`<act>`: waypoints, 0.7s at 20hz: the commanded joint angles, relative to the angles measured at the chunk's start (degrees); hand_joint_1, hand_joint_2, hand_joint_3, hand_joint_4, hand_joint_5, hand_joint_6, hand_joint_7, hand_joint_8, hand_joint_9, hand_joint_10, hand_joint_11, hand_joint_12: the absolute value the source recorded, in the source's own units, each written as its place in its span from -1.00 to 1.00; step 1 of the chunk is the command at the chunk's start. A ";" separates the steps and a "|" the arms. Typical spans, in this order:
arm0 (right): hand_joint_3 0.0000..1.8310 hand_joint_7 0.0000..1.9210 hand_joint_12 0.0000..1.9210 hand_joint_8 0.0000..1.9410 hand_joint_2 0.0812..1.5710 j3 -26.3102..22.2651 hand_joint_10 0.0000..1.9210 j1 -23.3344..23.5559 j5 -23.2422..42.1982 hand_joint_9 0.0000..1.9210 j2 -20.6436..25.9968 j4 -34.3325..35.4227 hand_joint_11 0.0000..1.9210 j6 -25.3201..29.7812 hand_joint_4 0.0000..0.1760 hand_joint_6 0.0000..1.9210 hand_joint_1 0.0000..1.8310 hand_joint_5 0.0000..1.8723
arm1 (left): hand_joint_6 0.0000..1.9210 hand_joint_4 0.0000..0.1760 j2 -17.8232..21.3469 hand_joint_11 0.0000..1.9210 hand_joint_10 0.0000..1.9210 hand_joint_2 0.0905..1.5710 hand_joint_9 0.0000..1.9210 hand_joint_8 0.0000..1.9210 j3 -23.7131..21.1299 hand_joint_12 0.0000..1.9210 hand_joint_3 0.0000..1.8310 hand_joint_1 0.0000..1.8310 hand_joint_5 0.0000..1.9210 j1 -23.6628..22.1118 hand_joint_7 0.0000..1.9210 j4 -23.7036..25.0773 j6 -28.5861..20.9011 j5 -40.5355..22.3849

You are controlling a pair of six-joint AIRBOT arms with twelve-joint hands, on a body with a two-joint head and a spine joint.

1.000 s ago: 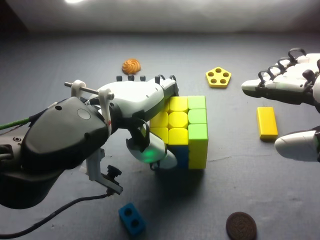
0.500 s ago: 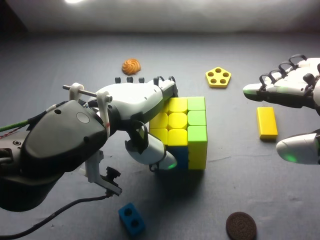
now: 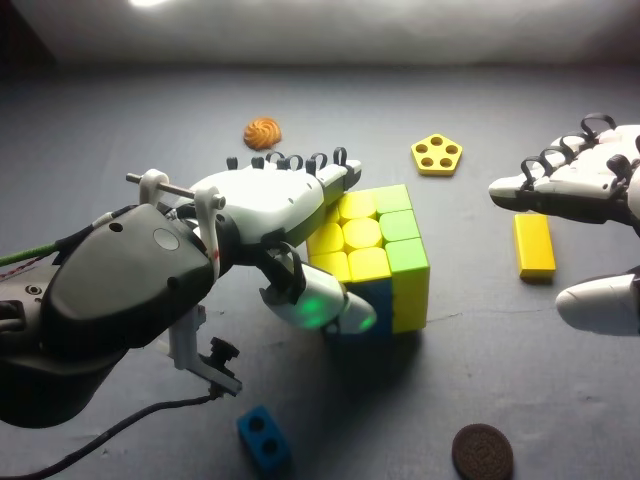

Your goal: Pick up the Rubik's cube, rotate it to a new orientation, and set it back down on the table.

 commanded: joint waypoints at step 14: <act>-1.00 -0.91 -0.72 -1.00 0.65 -0.31 -1.00 0.82 5.63 -0.92 0.15 0.38 -1.00 0.31 -1.00 -1.00 -0.94 -1.00 | -1.00 -0.87 3.83 -1.00 -1.00 0.07 -1.00 -1.00 -2.87 -1.00 -1.00 -0.41 -1.00 -5.64 -1.00 -3.15 8.40 0.37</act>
